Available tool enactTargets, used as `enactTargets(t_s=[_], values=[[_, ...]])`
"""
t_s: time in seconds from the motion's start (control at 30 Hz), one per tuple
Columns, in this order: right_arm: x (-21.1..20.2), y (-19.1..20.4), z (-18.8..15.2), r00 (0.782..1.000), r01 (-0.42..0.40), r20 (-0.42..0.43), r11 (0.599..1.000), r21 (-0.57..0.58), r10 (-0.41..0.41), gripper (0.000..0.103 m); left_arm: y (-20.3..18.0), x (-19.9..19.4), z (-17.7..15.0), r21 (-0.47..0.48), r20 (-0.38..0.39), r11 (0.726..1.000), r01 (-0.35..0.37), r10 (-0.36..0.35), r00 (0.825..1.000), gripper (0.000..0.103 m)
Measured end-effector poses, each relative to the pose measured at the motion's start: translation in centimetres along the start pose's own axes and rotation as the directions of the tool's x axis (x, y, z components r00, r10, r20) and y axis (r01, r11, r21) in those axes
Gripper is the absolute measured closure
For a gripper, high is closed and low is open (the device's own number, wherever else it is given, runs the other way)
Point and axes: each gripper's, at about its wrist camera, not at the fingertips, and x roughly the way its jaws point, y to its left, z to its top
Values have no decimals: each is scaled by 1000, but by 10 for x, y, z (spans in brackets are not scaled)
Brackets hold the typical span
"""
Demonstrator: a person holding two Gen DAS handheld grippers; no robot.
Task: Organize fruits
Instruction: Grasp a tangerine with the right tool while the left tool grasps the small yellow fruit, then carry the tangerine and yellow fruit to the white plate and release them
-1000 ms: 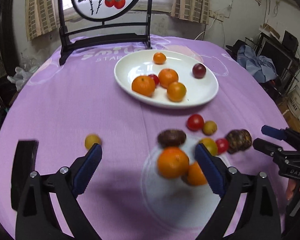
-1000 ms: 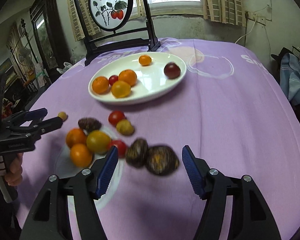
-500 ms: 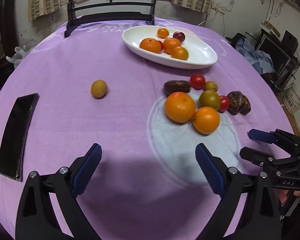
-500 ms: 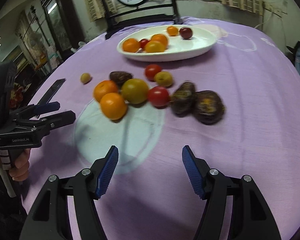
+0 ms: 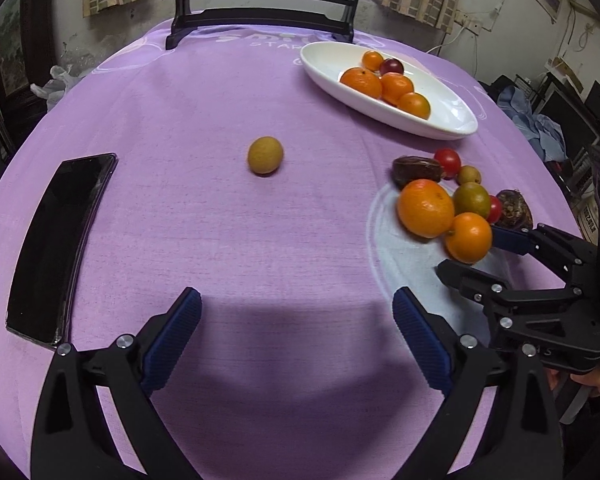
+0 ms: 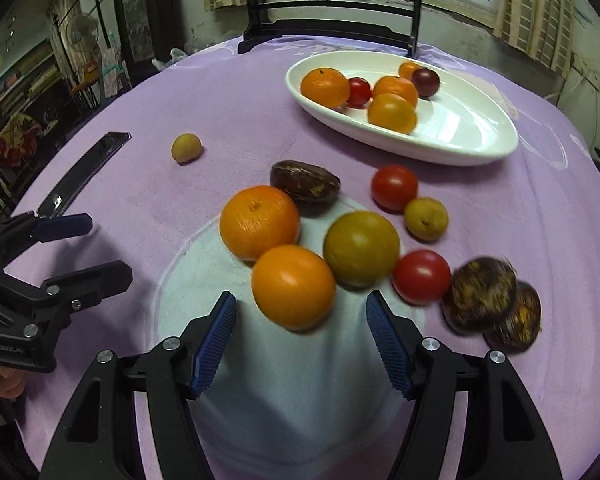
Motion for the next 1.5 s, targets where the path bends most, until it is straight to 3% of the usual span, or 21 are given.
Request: enactTargets(t_s=[0.03,0.07,0.1,0.33,0.67,0.73,0.83,1.0,1.23,1.4,1.5], values=[[0,0,2,1000,4,6,1000,2,-4,42,1,0,1,0,0,1000,-4,4,1000,9],[0,-1,3,1000,13,13,1000,0,-13,61,3,0,3,4,2,1000,-9,9,1000,9],[-1,-2,4,1000,10,15,1000,3,-10,64,5,0,6,6,2,1000,-16,16,1000,9],[-19,-8,-8,999,-39,36,999,8,39,65,11,15,37,8,-2,996,-93,93,996,9],[-23,-29,-29,994,-104,34,992,70,102,64,10,59,78,23,-5,996,-88,88,996,9],[-23,-29,-29,993,-111,36,991,72,109,64,9,62,81,36,-3,994,-103,103,995,14],[-23,-29,-30,993,-115,37,991,69,112,64,8,62,83,54,15,990,-134,133,991,32],[-23,-31,-30,992,-121,39,990,77,118,64,4,59,86,74,24,991,-115,114,993,78],[-31,-33,-31,991,-123,55,989,88,118,64,-12,35,72,111,38,990,-86,83,996,78],[-59,-39,-23,982,-137,144,987,80,125,64,-37,3,75,159,81,987,-30,17,997,78],[-71,-51,-9,979,-106,180,991,76,91,64,-54,-10,86,186,107,982,3,-23,994,78]])
